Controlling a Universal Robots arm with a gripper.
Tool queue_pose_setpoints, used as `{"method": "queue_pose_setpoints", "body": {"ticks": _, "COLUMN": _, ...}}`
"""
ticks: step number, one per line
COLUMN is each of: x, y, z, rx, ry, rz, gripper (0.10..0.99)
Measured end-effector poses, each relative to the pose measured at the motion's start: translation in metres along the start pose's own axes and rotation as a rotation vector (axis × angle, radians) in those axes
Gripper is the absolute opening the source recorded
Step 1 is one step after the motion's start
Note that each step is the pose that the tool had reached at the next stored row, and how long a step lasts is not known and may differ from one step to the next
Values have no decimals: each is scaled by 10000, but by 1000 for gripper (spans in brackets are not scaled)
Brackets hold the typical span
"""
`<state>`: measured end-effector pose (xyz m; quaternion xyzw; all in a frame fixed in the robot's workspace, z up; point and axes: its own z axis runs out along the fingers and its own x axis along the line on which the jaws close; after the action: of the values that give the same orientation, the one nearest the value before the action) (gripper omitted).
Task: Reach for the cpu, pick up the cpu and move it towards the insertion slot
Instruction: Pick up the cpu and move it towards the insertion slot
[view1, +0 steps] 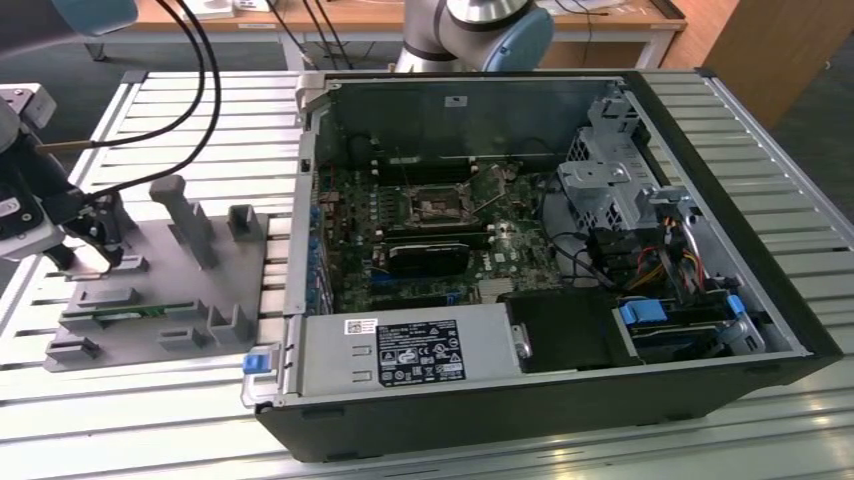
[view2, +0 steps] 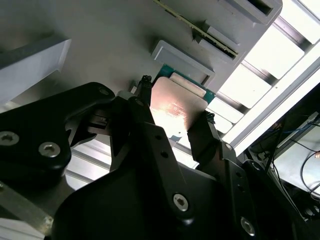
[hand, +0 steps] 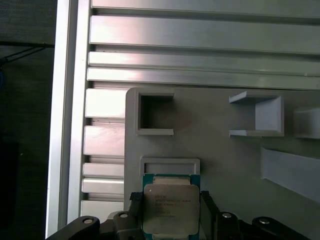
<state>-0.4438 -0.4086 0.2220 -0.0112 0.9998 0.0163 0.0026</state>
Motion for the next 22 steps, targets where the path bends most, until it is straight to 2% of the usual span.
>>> {"method": "queue_pose_setpoints", "body": {"ticks": 22, "x": 0, "y": 3, "z": -58, "rx": 1, "ry": 0, "rz": 1, "gripper": 541}}
